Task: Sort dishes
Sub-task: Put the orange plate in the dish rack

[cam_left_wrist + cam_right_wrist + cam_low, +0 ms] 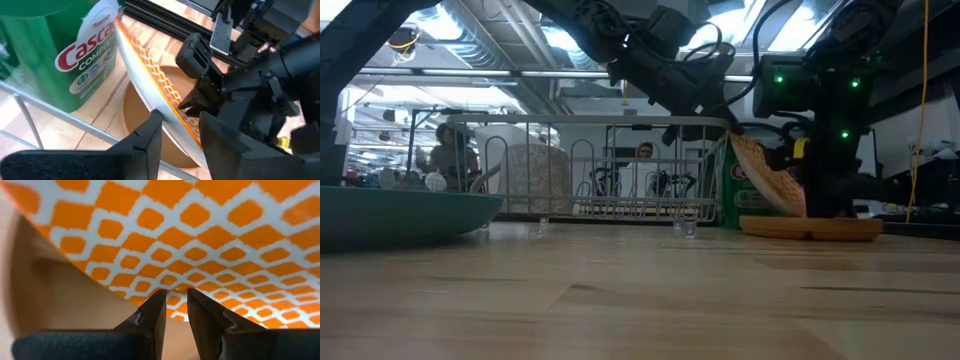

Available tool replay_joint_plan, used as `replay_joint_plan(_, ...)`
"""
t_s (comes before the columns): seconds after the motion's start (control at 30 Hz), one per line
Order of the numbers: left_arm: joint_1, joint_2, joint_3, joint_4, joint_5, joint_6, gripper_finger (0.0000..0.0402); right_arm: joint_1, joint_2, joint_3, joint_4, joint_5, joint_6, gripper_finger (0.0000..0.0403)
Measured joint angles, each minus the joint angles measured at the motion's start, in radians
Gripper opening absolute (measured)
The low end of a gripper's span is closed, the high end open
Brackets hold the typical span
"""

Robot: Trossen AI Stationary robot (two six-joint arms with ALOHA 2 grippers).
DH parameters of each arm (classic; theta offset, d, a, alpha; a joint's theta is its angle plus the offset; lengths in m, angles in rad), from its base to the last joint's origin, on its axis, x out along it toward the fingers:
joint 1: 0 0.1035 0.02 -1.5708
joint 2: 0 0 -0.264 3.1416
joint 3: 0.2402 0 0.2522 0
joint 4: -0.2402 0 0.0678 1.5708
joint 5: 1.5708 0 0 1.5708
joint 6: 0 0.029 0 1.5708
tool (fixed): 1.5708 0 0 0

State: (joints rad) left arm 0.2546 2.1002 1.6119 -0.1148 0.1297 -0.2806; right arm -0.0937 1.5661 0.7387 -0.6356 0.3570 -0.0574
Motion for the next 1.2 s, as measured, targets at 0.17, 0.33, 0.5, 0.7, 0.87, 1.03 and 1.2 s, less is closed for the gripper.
replay_joint_plan(0.17, 0.000, 0.000, 0.000, 0.003, -0.013, -0.058, 0.0055, 0.001, -0.019, 0.000, -0.014, -0.030, 0.000, 0.0088)
replay_joint_plan(0.33, 0.002, 0.000, 0.000, 0.002, -0.014, -0.071, 0.0016, 0.002, -0.020, 0.000, -0.021, -0.051, 0.000, 0.0088)
replay_joint_plan(0.5, 0.003, 0.000, 0.000, 0.001, -0.011, -0.063, 0.0003, 0.002, -0.020, 0.000, -0.023, -0.060, 0.000, 0.0088)
replay_joint_plan(0.7, 0.003, 0.000, 0.000, 0.000, -0.005, -0.053, 0.0006, 0.002, -0.020, -0.001, -0.019, -0.071, -0.001, 0.0088)
replay_joint_plan(0.87, 0.003, 0.000, -0.001, 0.001, -0.001, -0.059, 0.0012, 0.002, -0.024, -0.022, 0.019, -0.067, -0.005, 0.0088)
replay_joint_plan(1.03, 0.003, -0.005, -0.001, 0.002, 0.010, -0.088, 0.0014, 0.003, -0.025, -0.031, 0.033, -0.045, -0.048, 0.0088)
replay_joint_plan(1.2, 0.003, -0.017, -0.002, -0.002, 0.012, -0.126, 0.0014, 0.003, -0.024, -0.032, 0.043, -0.021, -0.082, 0.0088)
